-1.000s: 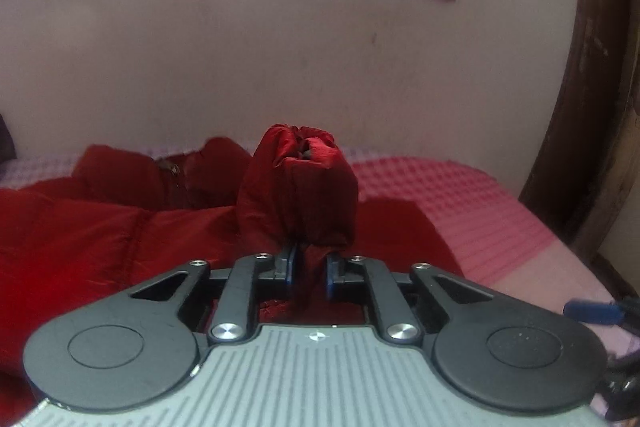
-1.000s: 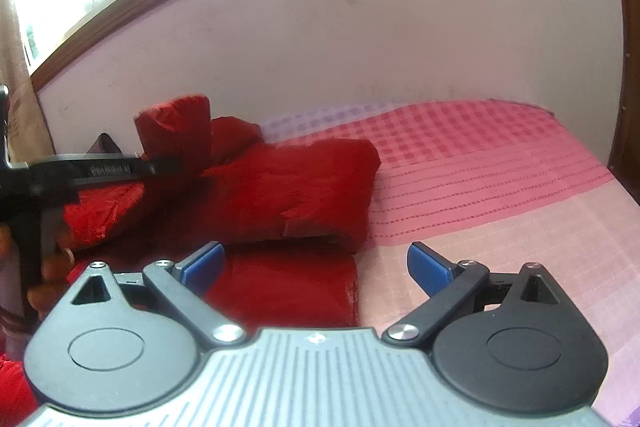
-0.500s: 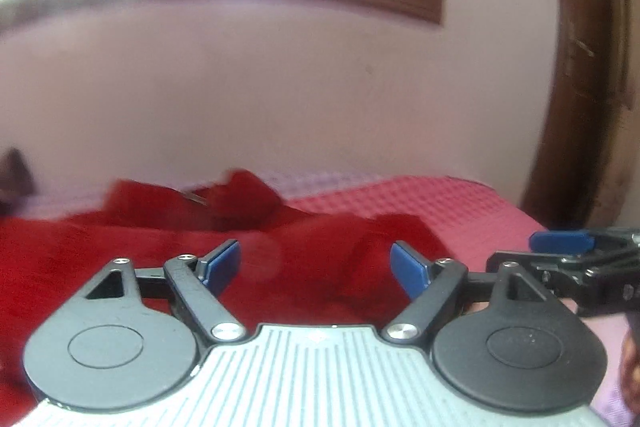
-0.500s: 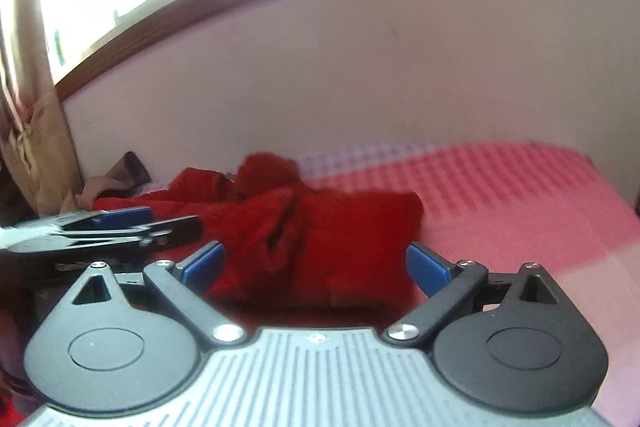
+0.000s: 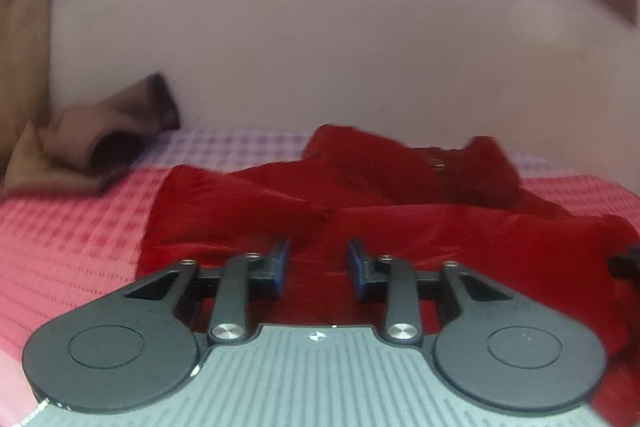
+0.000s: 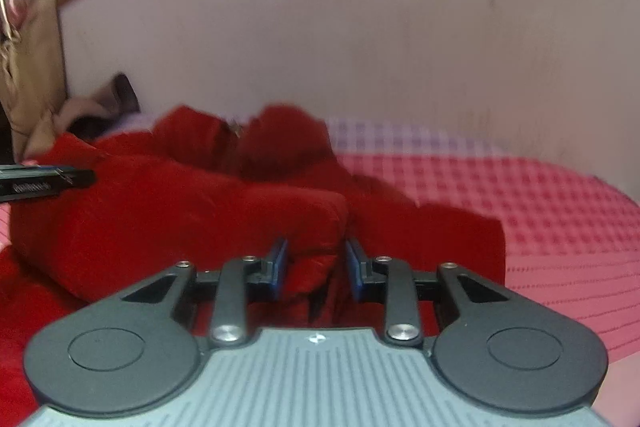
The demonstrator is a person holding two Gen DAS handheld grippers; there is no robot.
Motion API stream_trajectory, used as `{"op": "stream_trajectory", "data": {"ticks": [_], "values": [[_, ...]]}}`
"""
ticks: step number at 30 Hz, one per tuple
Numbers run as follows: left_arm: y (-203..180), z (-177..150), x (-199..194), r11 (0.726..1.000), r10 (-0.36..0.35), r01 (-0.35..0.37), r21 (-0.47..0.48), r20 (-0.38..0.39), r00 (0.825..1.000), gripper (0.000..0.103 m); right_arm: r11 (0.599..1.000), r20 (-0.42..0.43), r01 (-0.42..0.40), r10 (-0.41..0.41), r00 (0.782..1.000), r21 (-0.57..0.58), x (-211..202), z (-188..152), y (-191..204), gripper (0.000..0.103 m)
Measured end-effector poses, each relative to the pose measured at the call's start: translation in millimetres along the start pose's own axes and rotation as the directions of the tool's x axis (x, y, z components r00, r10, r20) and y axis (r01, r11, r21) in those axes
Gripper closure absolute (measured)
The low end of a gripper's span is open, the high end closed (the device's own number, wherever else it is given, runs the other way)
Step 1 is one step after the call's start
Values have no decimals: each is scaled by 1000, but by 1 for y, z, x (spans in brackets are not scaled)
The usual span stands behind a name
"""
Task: Fold large clothes
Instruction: 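Fold the jacket edge over with the left gripper while the right gripper grasps the hem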
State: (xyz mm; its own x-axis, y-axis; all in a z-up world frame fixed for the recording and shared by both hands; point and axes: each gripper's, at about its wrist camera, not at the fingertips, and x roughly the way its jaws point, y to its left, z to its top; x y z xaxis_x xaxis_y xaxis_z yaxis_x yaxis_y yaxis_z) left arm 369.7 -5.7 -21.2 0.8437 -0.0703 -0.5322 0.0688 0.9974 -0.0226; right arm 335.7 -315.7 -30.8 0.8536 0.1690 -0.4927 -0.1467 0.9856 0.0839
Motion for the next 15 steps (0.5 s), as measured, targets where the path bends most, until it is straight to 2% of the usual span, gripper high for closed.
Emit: {"op": "stream_trajectory", "data": {"ticks": [8,10,15], "values": [[23,-8,24,999,-12,7,-51,-86,996,71,1000,-61,-12,12,998,-3,33,-23,-2,73],[27,-13,31,998,-23,17,-65,-86,996,71,1000,-67,-24,25,997,20,38,-26,-5,73],[17,-26,39,1000,-11,9,-27,-63,998,71,1000,-40,-19,19,999,6,46,-35,-1,73]]}}
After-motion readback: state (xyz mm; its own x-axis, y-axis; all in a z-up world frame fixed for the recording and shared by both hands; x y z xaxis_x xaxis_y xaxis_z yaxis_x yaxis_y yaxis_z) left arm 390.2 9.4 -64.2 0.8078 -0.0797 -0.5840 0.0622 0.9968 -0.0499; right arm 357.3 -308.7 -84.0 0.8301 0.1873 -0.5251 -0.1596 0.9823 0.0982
